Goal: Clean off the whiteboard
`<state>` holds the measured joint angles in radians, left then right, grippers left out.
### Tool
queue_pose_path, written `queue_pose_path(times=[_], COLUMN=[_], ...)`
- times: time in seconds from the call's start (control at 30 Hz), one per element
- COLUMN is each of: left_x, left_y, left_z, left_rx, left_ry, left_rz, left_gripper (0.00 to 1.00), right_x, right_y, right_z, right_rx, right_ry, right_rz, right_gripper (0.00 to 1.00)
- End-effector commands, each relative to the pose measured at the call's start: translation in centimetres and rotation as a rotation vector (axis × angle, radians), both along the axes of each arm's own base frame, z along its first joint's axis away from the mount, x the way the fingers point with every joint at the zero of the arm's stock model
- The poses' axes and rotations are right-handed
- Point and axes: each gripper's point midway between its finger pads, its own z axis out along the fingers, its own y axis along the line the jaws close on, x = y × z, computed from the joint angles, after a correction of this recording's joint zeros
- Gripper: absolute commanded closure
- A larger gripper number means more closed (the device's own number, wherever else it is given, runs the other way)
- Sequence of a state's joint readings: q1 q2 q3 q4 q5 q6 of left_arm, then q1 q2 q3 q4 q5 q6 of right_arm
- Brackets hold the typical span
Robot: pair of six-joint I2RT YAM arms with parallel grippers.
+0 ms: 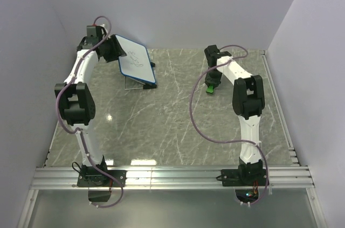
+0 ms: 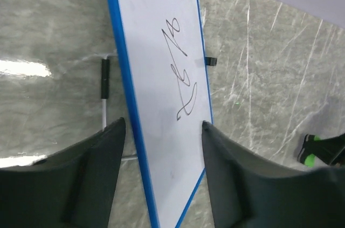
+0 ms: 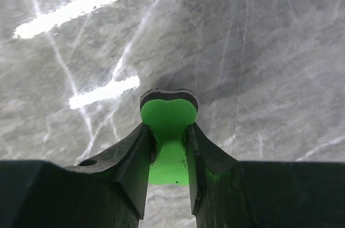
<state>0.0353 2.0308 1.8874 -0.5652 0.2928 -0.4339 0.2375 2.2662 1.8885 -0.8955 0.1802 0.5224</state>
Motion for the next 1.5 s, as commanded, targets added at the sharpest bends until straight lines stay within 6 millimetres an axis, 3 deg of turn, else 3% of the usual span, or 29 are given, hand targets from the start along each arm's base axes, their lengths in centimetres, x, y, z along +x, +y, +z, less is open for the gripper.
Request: queue_pose_path(times=[0.0, 0.17, 0.3, 0.57, 0.67, 0.93, 1.0, 1.3, 1.47], left_x=[0.6, 0.6, 0.4, -0.6, -1.0, -1.1, -1.2, -3.5, -3.9], left_y=[-1.5, -1.9, -2.0, -2.5, -1.6, 2.4, 2.5, 4.3, 3.9], left_z=[-1.4, -3.0, -2.6, 0.6, 1.8, 9.3, 10.8, 12.3, 10.9], left_rx=[0.002, -0.003, 0.004, -0.018, -0.019, -0.185, -0.231, -0.211, -0.13], left_ry=[0.028, 0.065, 0.062, -0.004, -0.021, -0.202, -0.236, -0.271, -0.253], left_rz=[-0.055, -0.059, -0.072, -0.19, -0.174, -0.111, -0.117, -0.182, -0.208], left_gripper=[0.51, 0.63, 1.0, 1.0, 1.0, 1.0, 1.0, 1.0, 1.0], right_x=[0.5, 0.5, 0.5, 1.2, 1.1, -0.3, -0.8, -2.3, -2.6], right_y=[-0.3, 0.1, 0.6, 2.4, 3.0, 4.2, 4.3, 4.8, 4.8], right_z=[5.5, 7.2, 8.8, 12.9, 14.0, 14.2, 14.1, 13.9, 13.9], right_rx=[0.019, 0.049, 0.077, 0.153, 0.17, 0.182, 0.18, 0.174, 0.175], right_ry=[-0.102, -0.132, -0.158, -0.232, -0.246, -0.24, -0.234, -0.219, -0.217], right_rz=[0.001, 0.006, 0.008, 0.029, 0.04, 0.078, 0.086, 0.112, 0.114], right_gripper=[0.99, 1.0, 1.0, 1.0, 1.0, 1.0, 1.0, 1.0, 1.0])
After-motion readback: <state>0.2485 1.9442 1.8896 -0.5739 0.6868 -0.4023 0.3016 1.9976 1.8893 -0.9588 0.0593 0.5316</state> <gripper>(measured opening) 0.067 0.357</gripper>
